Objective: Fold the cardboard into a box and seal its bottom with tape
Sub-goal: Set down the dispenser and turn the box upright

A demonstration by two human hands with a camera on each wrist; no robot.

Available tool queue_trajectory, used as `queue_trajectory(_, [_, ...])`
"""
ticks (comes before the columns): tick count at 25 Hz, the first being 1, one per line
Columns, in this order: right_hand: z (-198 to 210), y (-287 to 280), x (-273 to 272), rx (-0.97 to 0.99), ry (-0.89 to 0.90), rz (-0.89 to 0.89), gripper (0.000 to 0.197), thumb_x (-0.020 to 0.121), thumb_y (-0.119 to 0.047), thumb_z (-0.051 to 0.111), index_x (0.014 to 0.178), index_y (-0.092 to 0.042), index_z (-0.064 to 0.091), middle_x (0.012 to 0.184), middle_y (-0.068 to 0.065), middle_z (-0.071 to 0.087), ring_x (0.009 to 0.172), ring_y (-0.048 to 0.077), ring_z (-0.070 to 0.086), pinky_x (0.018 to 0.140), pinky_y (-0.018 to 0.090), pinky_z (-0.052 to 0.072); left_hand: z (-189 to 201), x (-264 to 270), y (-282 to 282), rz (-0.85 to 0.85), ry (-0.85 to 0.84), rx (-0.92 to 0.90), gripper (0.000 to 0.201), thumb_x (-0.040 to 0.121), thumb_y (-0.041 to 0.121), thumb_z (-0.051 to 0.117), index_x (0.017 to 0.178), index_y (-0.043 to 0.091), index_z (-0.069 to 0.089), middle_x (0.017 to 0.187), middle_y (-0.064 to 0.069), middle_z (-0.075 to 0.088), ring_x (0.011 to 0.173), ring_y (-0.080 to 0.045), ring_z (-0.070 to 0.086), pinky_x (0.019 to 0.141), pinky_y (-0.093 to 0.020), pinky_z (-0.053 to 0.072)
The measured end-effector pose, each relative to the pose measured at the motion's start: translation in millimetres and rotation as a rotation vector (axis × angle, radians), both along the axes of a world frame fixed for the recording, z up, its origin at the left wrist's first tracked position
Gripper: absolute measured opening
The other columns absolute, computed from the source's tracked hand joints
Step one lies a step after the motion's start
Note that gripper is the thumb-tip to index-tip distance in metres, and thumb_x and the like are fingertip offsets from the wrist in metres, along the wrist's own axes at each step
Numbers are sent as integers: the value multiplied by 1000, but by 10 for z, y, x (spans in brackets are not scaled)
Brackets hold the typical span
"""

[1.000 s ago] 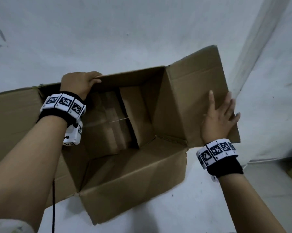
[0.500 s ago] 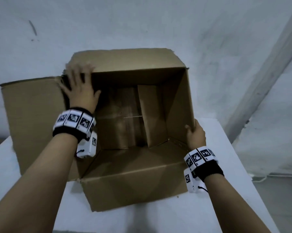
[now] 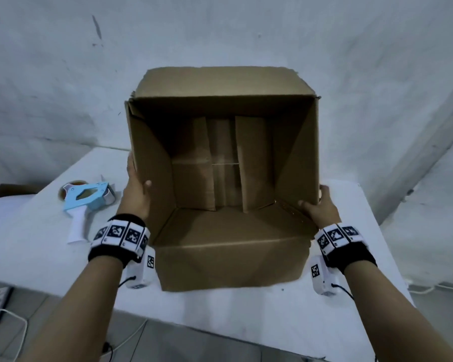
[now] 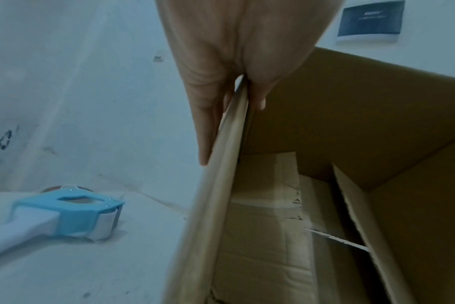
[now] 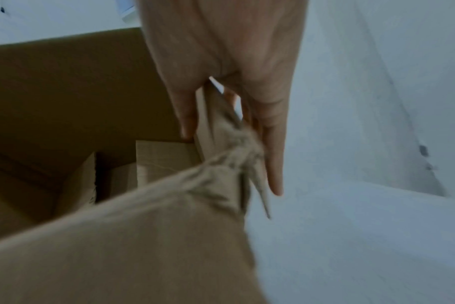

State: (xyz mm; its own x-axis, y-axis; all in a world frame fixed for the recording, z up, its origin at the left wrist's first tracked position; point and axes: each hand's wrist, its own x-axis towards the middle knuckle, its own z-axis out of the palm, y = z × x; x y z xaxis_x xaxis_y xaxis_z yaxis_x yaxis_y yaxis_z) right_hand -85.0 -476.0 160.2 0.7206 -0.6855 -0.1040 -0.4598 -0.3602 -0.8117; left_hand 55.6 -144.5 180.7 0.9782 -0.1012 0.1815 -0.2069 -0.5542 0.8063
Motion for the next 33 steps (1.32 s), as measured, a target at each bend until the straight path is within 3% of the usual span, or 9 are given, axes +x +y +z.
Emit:
queue_trajectory(3, [-92,92,-199,-110,138,81,43,93,-19,49,134,-11,40,125,24,57,112,41,54,88,38,42,87,3,91,-37,67,84,70,97,6,36,146,31,-6,146,-17,36,128,-37,43,108,-48,34])
queue_trajectory(8, [241,79,-68,-226,155,0,33,90,-18,49,122,-7,53,118,21,62,108,39,57,86,37,43,-77,-184,229,-147,108,25,71,93,7,46,148,23,4,153,-8,25,139,-27,30,115,-42,25])
queue_trajectory(14, [353,269,-81,-204,167,-22,47,96,-38,39,133,-8,40,128,20,56,116,39,53,91,38,40,-135,-236,157,-103,154,-66,63,95,22,45,148,22,10,154,-5,24,140,-26,27,116,-43,22])
queue_trajectory(16, [406,299,-108,-229,143,6,55,94,-42,44,138,-10,34,130,18,55,118,39,52,95,40,40,-16,-245,120,-160,96,-43,71,88,22,58,146,23,17,150,-3,33,139,-26,29,115,-44,24])
queue_trajectory(21, [492,397,-143,-321,79,69,73,88,-41,58,147,-24,18,133,15,56,118,36,54,95,38,44,97,-140,-4,-196,-39,481,58,80,23,68,133,24,47,137,-8,49,134,-35,27,113,-40,19])
queue_trajectory(24, [475,406,-245,-278,3,115,78,87,-46,58,148,-33,11,134,17,54,120,37,52,97,40,43,82,-74,51,-121,-189,371,21,84,15,62,103,19,69,112,-10,63,110,-32,50,100,-41,38])
queue_trajectory(26, [461,417,-301,-322,14,147,66,88,-44,56,146,-34,25,132,17,56,121,35,52,98,38,43,94,-92,5,-203,-324,259,19,85,5,57,87,15,73,93,-9,64,90,-21,54,93,-40,42])
queue_trajectory(30, [378,507,-294,-368,97,179,64,83,-57,54,139,-30,37,126,15,55,115,33,54,93,39,43,-16,-159,-266,-363,-412,420,11,80,13,66,85,19,74,80,0,48,90,-25,54,103,-54,32])
queue_trajectory(33, [261,548,-299,-456,146,150,66,76,-58,63,130,-28,40,121,15,53,111,35,53,90,43,47,-123,-153,-228,-379,-513,429,18,70,-1,72,81,13,71,79,-7,49,82,-29,53,83,-45,43])
